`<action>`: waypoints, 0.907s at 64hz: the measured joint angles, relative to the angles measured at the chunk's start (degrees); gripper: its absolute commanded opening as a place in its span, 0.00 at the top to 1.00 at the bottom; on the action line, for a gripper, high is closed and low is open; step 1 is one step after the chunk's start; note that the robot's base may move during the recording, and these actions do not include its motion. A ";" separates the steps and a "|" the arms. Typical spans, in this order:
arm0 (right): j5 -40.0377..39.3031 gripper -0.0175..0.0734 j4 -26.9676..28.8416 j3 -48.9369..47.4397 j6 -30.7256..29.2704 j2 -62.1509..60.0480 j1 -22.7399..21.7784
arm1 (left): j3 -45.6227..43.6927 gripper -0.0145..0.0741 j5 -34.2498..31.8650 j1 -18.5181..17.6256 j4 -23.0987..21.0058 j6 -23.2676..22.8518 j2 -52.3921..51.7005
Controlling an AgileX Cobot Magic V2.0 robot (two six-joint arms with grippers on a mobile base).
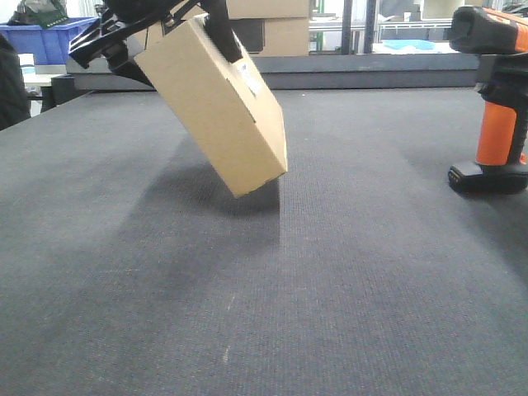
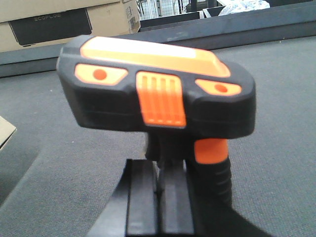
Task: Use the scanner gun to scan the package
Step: 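Close the right gripper on the orange scanner gun's handle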
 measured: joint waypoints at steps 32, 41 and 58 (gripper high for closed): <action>0.80 0.17 4.91 0.00 0.00 0.41 0.13 | 0.00 0.96 0.00 0.00 0.11 0.00 0.00; 0.91 0.18 7.16 -0.63 0.00 2.65 0.13 | 0.00 0.96 0.10 0.00 0.11 0.00 0.00; 1.19 0.18 7.48 -4.59 0.00 7.51 0.13 | 0.00 0.96 0.10 0.00 0.11 0.00 0.00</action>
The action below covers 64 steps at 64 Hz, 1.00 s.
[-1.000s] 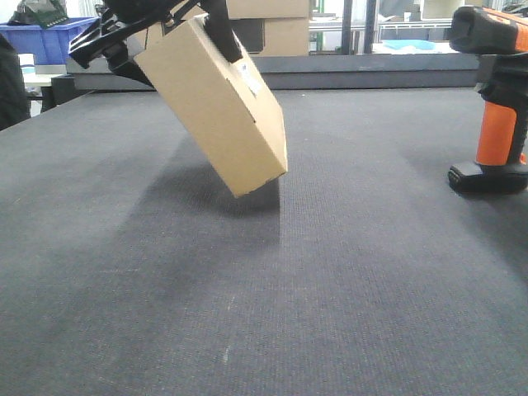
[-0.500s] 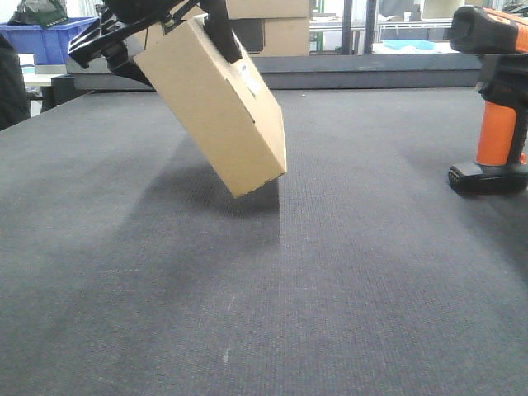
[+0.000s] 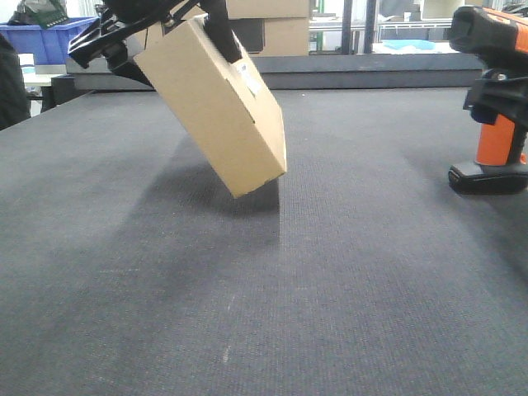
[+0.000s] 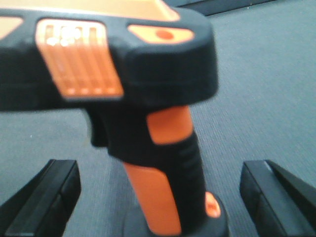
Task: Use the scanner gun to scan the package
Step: 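Close the right gripper on the orange scanner gun's handle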
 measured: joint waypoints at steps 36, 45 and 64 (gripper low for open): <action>-2.50 0.18 0.00 -1.43 0.00 0.99 0.00 | 0.00 0.96 0.00 0.00 0.03 0.00 0.00; -2.50 0.18 0.00 -1.95 0.00 1.08 0.00 | 0.00 0.96 0.00 0.00 0.24 0.00 0.00; -2.27 0.18 0.10 -4.59 0.00 1.08 0.00 | 0.00 0.96 0.00 0.00 0.46 0.00 0.00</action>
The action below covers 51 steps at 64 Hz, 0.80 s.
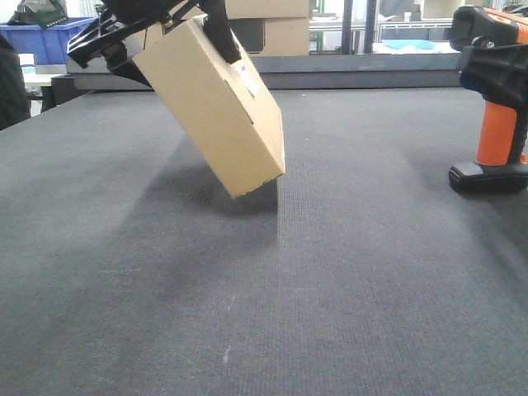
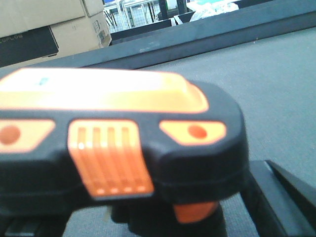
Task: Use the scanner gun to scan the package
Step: 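Close the right gripper on the orange scanner gun's handle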
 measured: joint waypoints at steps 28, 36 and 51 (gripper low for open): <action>1.06 0.18 -0.93 0.00 0.00 0.00 -1.92 | 0.00 0.96 0.00 0.00 0.00 0.00 0.00; 1.13 0.18 -1.43 0.00 0.00 0.03 -1.92 | 0.00 0.96 0.00 0.00 0.00 0.00 0.00; -0.10 0.18 -1.50 -0.07 0.00 2.16 -1.92 | 0.00 0.96 0.00 0.00 0.00 0.00 0.00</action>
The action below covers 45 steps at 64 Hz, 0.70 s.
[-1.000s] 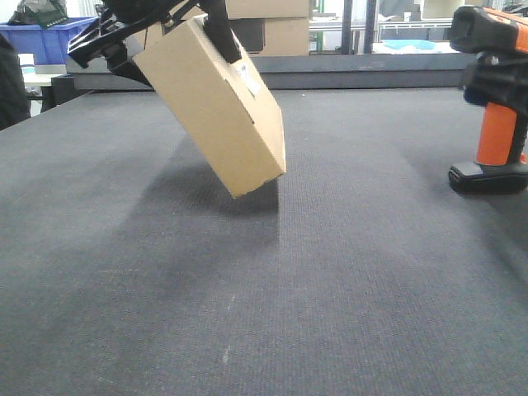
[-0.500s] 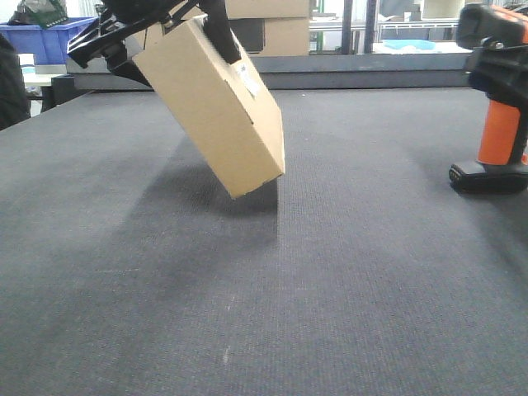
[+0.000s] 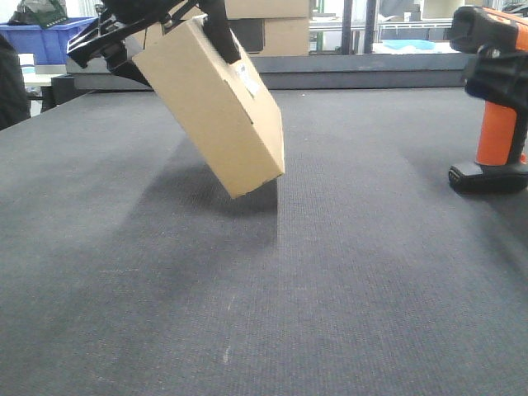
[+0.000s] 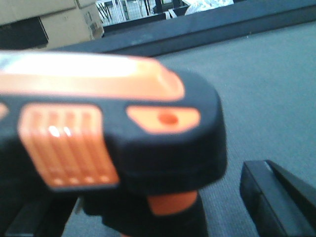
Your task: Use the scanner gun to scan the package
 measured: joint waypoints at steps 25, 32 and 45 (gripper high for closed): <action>-2.76 0.26 -0.08 -0.06 0.00 0.73 0.00 | 0.00 0.96 0.20 0.00 0.00 0.00 0.00; -2.89 0.48 -0.21 -0.06 0.00 0.73 0.00 | 0.00 0.96 0.20 0.00 0.00 0.00 0.00; -3.34 0.99 -0.56 -0.14 0.05 0.82 0.00 | 0.00 0.96 0.24 0.00 0.00 0.00 0.00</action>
